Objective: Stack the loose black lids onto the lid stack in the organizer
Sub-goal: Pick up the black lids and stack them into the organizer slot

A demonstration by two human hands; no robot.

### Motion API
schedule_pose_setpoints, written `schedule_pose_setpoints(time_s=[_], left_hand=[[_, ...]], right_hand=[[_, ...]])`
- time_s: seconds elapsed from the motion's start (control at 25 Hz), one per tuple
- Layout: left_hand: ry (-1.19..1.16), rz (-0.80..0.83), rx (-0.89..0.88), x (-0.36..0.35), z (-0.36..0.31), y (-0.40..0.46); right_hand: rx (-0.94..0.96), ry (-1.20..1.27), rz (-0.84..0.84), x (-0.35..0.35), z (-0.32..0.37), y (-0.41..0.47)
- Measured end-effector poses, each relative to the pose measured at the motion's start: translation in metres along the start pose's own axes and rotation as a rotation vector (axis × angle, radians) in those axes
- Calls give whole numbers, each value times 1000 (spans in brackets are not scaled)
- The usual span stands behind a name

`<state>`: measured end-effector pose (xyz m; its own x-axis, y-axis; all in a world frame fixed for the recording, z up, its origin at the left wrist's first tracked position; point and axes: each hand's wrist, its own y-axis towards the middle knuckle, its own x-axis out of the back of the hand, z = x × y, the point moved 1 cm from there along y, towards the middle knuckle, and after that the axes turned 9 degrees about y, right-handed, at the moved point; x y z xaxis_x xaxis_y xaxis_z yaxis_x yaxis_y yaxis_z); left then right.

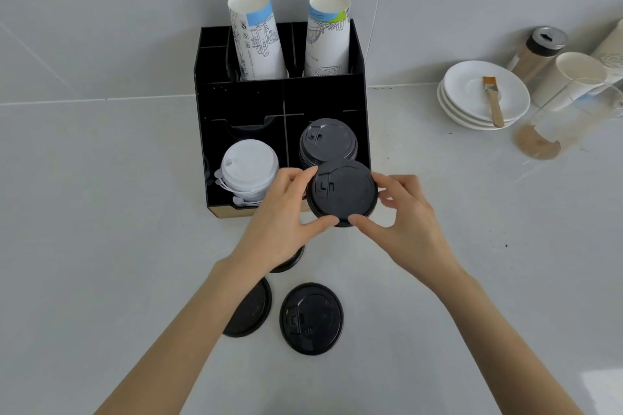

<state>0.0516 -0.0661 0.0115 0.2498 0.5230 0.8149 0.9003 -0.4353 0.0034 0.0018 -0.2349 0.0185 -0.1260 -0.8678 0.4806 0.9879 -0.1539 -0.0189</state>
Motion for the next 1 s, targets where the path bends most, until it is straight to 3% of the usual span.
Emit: schedule_pose_setpoints(time_s=[0.6, 1.0], left_hand=[[17, -40, 44, 12, 26, 73], [19, -19, 70, 1, 38, 80]], right_hand=[[-69, -10, -47, -17, 5, 81], [-80, -60, -34, -25, -3, 91]])
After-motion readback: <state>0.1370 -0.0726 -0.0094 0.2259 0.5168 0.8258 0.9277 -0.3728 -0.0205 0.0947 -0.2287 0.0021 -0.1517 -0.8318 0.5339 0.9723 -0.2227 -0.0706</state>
